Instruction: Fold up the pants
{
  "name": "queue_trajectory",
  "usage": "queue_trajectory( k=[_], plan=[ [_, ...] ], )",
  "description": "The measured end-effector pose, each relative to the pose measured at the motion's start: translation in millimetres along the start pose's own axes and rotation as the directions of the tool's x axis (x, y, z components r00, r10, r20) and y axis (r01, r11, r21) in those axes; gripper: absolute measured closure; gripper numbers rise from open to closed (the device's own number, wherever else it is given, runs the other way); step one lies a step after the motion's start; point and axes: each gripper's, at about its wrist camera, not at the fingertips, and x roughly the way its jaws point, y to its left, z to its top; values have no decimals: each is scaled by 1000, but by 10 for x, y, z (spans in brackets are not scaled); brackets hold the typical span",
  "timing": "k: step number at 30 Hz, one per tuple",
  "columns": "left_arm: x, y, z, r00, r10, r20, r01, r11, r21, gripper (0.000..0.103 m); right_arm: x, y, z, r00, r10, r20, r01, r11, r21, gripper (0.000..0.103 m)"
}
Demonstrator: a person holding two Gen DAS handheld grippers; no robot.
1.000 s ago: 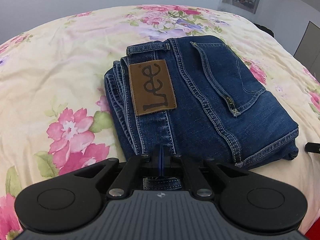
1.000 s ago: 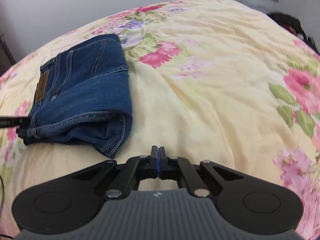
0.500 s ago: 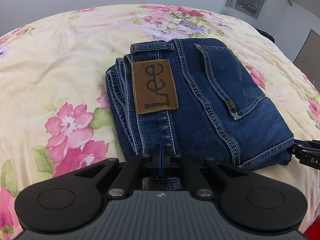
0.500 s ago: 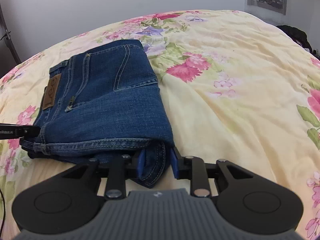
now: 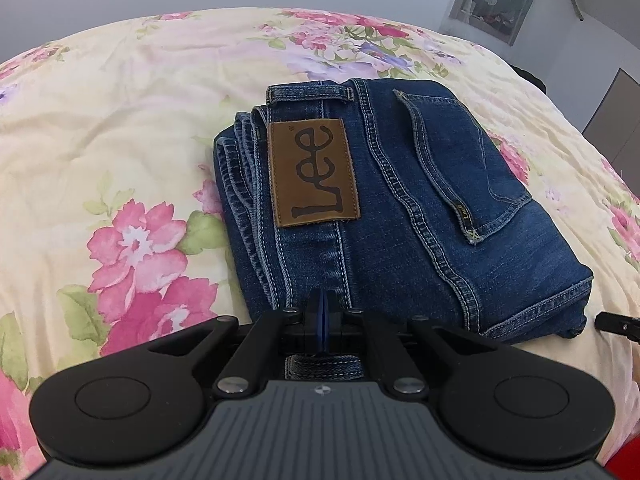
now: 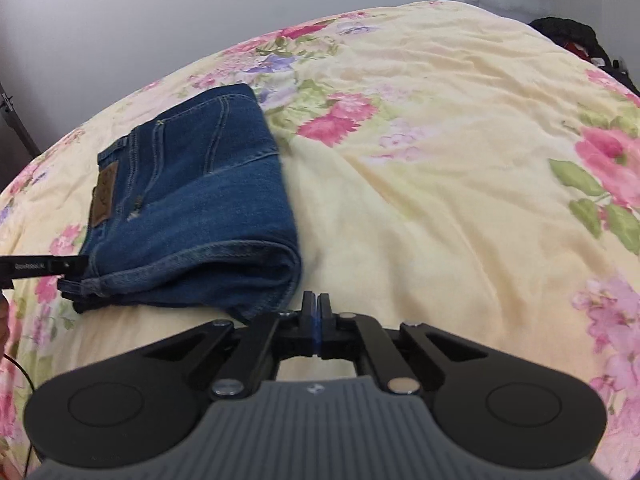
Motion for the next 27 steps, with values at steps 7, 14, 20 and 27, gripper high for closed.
queue_trajectory(
  k=[7,14,20,27],
  plan=[
    [-3,-8,-7,1000,4,1,-4,1000,1,99,-198,270,90,993,67,98,-53,989,-139,97],
    [9,8,12,1000,-3,-7,3,1000,-3,99,47,625,364,980,120,160,-89,978,-187,96],
    [21,55,-33,1000,-20,7,20,1000,-16,99,394,468,94,997,76,35,-69,984,-163,102],
    [-129,137,-63,998,-39,56,46,991,-129,98,317,527,232,997,80,9,-77,980,-183,98]
  ],
)
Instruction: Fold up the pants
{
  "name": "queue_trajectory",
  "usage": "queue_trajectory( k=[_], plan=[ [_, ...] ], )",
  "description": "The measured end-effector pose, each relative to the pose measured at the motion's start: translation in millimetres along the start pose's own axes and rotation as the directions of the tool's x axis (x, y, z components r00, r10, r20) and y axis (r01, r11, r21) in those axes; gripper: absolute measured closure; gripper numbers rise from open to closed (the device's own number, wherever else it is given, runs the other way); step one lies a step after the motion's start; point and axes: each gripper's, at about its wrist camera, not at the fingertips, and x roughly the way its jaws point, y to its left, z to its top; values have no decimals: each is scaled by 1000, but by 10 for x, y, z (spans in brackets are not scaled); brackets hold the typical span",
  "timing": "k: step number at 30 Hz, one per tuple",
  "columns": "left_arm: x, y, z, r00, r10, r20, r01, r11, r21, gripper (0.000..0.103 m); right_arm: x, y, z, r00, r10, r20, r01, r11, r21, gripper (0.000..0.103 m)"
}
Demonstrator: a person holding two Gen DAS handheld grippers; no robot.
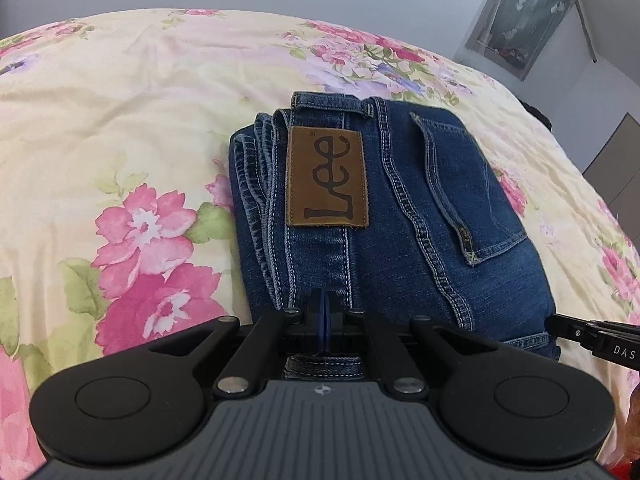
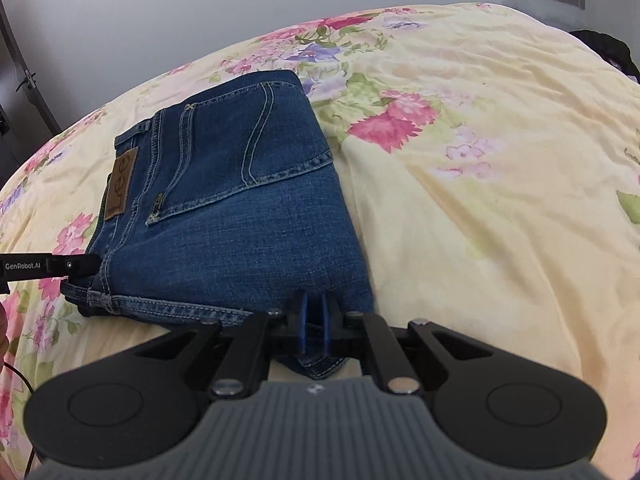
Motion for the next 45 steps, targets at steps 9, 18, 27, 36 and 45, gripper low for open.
queue_trajectory(
  k=[9,18,27,36,45],
  plan=[
    [-91,410,240,989,-106,105,127,967,-221,26,-33,-170,492,989,134,57,-137,989,51,47],
    [404,899,335,943,-290,162,332,841,-427,16,555,-645,730,952,303,34,-299,906,298,40],
    [758,1049,412,898,-407,165,438,794,-422,13,1103,-868,857,892,451,29,-419,802,426,53],
    [769,876,463,918,-373,138,396,828,-396,38,1186,-760,931,867,497,35,-461,774,435,72],
    [405,763,560,936,-321,146,352,868,-351,73,664,-410,1195,883,465,56,-457,830,320,87]
  ],
)
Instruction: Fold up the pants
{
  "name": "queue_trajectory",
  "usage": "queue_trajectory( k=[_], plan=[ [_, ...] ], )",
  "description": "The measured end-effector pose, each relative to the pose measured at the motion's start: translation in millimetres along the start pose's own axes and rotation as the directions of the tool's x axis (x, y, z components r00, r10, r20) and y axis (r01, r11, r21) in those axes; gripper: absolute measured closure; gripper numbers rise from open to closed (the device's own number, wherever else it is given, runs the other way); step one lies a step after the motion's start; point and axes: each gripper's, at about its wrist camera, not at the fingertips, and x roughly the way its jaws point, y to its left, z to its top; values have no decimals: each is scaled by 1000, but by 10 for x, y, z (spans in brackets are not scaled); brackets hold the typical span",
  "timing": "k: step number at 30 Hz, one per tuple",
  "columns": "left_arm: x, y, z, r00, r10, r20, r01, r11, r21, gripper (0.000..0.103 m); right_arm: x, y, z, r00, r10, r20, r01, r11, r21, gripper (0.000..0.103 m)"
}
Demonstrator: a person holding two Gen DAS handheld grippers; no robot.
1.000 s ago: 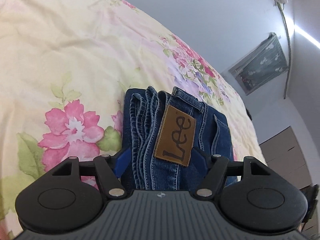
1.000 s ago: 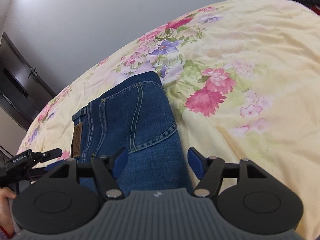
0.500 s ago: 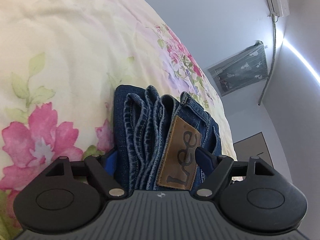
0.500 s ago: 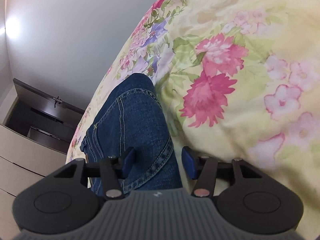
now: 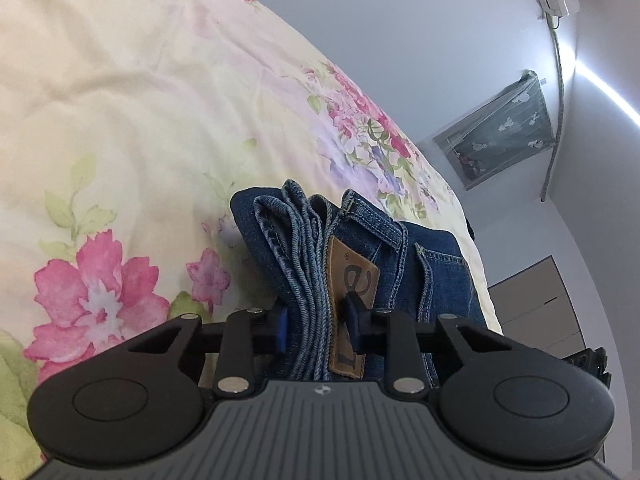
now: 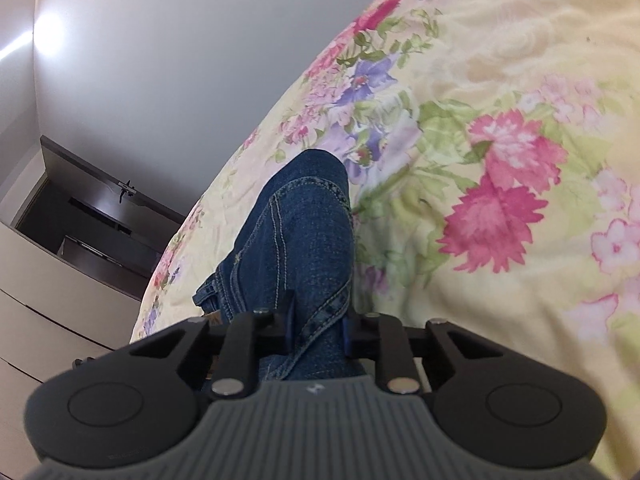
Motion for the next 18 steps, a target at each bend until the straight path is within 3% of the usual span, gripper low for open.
queue_trajectory(
  k=[9,18],
  plan=[
    [-799,-328,120,999,20,27,-22,997,72,73,-372,741,-174,999,48,-17,-49,997,-64,87],
    [-2057,-501,441,989,136,61,-144,978,149,73,-258,1691,-669,982,184,-48,-187,981,-61,87]
  ],
)
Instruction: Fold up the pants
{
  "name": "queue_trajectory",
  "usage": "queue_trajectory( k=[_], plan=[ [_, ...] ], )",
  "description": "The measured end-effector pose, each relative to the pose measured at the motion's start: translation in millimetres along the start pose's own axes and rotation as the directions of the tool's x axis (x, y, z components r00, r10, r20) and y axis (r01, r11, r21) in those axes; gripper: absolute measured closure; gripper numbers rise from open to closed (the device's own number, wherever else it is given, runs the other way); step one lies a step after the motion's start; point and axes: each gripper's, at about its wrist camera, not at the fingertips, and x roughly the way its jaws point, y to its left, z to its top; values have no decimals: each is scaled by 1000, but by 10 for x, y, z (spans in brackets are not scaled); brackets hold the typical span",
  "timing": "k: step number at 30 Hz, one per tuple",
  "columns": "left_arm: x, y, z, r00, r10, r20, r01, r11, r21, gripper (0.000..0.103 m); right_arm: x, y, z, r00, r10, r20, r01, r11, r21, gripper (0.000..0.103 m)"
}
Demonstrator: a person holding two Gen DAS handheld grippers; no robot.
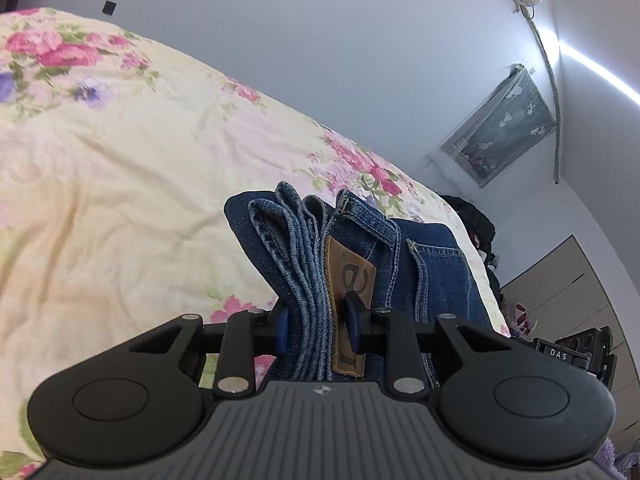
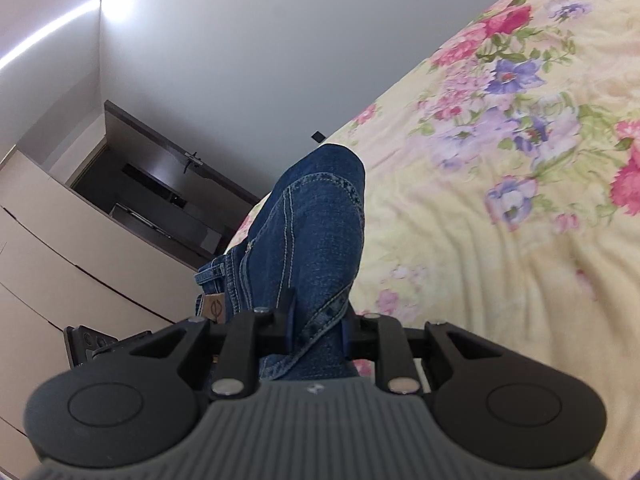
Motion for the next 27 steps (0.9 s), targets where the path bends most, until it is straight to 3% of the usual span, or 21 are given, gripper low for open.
queue_trajectory(
  k=[4,10,20,27],
  plan=[
    [-462,247,93,998,52,20,-52,999,5,73,352,360,-212,998,59,-24,-58,998,5,87],
    [-795,940,69,994,102,41,-98,990,-99,74,1095,578,-565,990,103,-92,-101,994,33,87],
    [-486,1986,211,990,144,-3,-142,975,-173,74,2243,386,-798,984,77,-162,-64,994,83,87],
    [-102,2505,84,991,130,-24,-132,969,-208,74,2730,67,-878,982,12,-190,6,996,91,87]
  ],
)
